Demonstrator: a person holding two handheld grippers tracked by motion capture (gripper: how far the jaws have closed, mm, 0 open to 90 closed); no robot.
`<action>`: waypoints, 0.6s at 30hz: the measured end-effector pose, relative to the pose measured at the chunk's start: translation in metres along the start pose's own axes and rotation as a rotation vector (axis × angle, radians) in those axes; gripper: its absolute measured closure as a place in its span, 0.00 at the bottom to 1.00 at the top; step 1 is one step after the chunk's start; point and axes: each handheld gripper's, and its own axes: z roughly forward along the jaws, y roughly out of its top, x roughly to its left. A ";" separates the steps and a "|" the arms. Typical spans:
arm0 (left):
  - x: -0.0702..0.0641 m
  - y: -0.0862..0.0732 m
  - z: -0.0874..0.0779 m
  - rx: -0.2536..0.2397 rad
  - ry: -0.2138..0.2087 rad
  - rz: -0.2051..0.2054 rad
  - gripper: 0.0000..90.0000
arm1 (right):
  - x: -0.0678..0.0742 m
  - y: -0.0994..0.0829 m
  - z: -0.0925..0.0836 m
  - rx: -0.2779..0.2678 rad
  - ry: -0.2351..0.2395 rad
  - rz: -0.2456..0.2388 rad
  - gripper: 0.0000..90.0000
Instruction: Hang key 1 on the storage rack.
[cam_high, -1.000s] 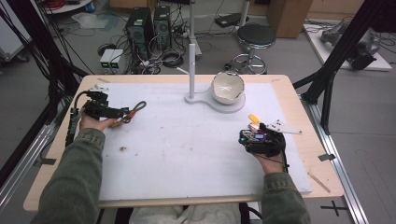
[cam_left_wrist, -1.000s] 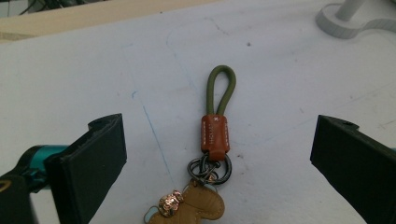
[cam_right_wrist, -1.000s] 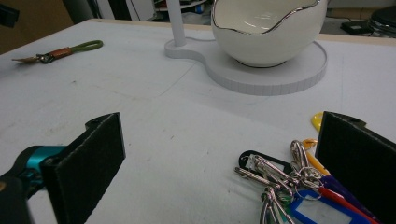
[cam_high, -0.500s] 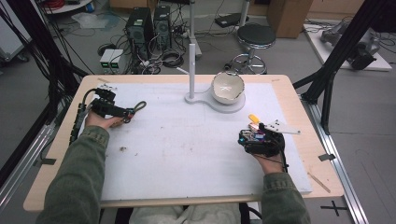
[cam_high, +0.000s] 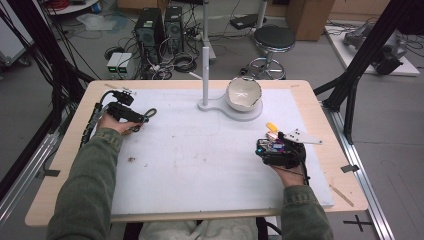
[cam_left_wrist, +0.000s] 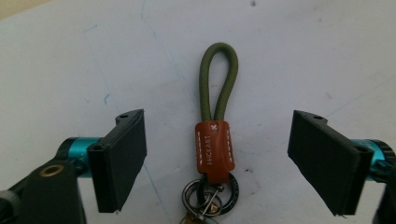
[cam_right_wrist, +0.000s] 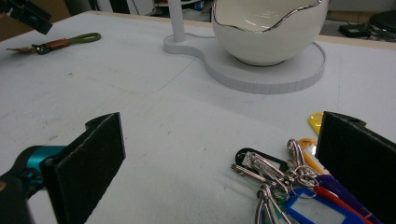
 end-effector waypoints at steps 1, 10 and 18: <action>0.000 0.000 0.002 0.005 -0.008 -0.003 0.23 | 0.000 0.000 0.000 -0.002 -0.002 -0.003 0.01; 0.001 -0.002 0.015 0.040 -0.044 -0.012 0.32 | 0.000 0.000 0.000 -0.008 -0.004 -0.007 0.01; 0.001 -0.004 0.021 0.071 -0.053 -0.012 0.38 | 0.000 0.001 -0.003 -0.032 -0.022 -0.003 0.01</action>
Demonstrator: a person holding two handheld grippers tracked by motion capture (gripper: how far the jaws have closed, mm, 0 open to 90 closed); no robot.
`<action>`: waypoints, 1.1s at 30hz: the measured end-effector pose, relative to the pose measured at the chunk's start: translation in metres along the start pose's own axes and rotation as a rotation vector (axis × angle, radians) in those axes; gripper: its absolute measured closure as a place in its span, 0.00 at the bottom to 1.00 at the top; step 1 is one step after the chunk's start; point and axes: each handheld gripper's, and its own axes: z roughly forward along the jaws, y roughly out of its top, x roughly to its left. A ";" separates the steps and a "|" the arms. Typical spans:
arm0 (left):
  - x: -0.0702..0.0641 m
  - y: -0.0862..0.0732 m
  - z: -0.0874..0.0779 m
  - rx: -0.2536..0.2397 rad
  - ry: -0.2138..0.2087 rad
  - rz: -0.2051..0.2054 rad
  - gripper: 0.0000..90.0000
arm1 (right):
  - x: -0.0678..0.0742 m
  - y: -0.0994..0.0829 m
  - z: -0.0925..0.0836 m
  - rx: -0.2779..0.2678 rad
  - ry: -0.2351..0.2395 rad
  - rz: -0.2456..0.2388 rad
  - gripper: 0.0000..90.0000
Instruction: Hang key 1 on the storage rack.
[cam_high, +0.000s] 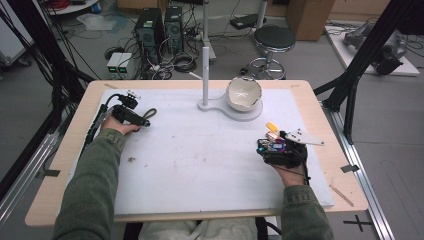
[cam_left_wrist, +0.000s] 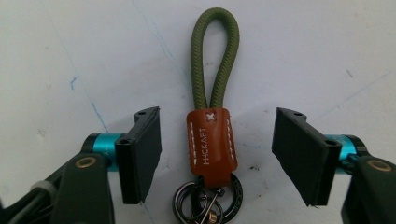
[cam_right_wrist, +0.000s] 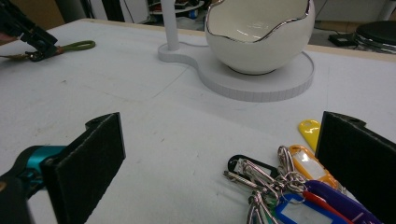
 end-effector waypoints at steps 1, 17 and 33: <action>0.000 0.000 0.000 0.000 0.000 0.000 0.39 | 0.000 0.000 0.000 0.000 0.001 0.001 0.01; 0.003 -0.001 0.001 0.008 0.031 0.027 0.75 | 0.001 0.000 -0.001 -0.013 -0.008 -0.005 0.01; -0.003 0.000 -0.004 0.002 0.055 0.067 0.77 | 0.001 0.000 -0.001 -0.010 0.001 -0.010 0.01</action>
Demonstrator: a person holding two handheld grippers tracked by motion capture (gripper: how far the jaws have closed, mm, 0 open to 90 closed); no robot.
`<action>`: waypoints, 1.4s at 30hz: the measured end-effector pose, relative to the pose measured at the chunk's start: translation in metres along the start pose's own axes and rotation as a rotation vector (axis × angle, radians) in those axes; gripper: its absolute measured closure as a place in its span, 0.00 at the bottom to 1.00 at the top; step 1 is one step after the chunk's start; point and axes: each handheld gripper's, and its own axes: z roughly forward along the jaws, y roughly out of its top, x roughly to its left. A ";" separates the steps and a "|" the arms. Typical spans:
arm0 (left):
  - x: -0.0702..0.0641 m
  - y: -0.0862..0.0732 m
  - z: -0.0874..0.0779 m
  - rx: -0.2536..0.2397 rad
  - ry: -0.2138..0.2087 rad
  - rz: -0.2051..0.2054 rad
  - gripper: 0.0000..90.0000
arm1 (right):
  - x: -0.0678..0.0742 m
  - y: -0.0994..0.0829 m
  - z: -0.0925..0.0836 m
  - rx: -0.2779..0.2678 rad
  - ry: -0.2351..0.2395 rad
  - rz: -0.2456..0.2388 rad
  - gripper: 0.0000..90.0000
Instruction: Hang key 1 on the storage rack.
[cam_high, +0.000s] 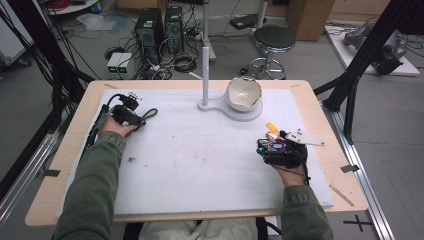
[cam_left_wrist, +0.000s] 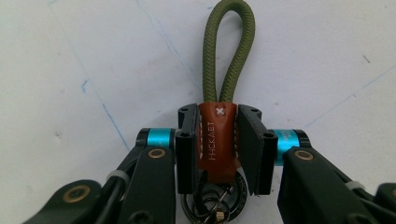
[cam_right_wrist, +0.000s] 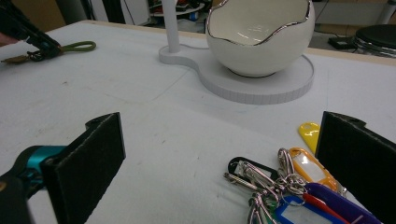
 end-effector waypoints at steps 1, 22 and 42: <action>0.000 0.000 0.000 0.000 0.000 0.000 0.77 | 0.000 0.000 0.000 0.000 0.000 0.001 0.01; 0.004 0.006 -0.048 -0.089 -0.046 -0.057 0.77 | 0.000 -0.001 0.002 0.021 0.036 0.009 0.01; 0.004 0.032 -0.100 -0.202 -0.078 -0.065 0.77 | 0.000 0.000 0.002 0.018 0.030 0.020 0.01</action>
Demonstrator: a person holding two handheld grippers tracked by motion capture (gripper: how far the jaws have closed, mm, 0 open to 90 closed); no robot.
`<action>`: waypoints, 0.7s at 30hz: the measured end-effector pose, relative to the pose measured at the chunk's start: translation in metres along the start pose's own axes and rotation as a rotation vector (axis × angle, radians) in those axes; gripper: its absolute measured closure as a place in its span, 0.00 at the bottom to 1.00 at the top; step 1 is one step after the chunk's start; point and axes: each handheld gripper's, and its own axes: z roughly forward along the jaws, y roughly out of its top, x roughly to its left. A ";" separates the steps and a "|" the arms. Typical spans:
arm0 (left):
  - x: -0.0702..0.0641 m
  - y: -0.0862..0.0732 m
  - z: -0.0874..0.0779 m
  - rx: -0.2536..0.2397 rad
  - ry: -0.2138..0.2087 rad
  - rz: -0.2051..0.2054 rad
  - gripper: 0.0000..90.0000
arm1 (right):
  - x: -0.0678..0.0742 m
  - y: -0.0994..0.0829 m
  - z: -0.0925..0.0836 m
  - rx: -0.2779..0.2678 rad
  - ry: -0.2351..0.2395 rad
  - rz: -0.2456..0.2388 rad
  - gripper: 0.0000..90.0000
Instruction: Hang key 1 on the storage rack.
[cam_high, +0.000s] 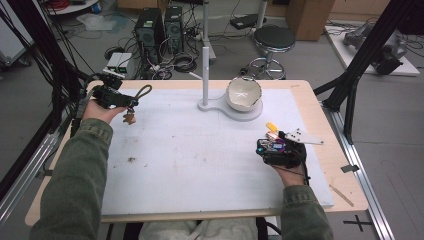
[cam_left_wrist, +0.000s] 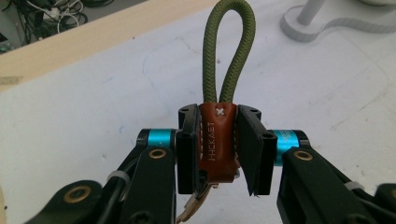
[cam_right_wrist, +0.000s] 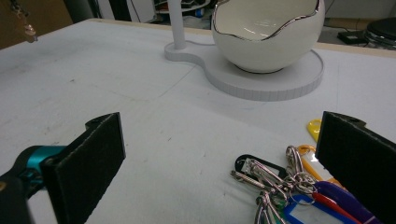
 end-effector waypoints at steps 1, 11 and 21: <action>-0.001 0.003 -0.001 -0.005 0.001 0.000 0.77 | 0.000 0.000 0.000 -0.001 -0.001 0.000 0.01; -0.006 0.033 -0.018 -0.051 -0.004 -0.001 0.78 | 0.000 0.000 0.000 0.002 0.001 -0.001 0.01; -0.013 0.040 -0.011 -0.098 -0.052 -0.041 0.78 | 0.001 0.000 -0.001 -0.002 -0.003 -0.002 0.01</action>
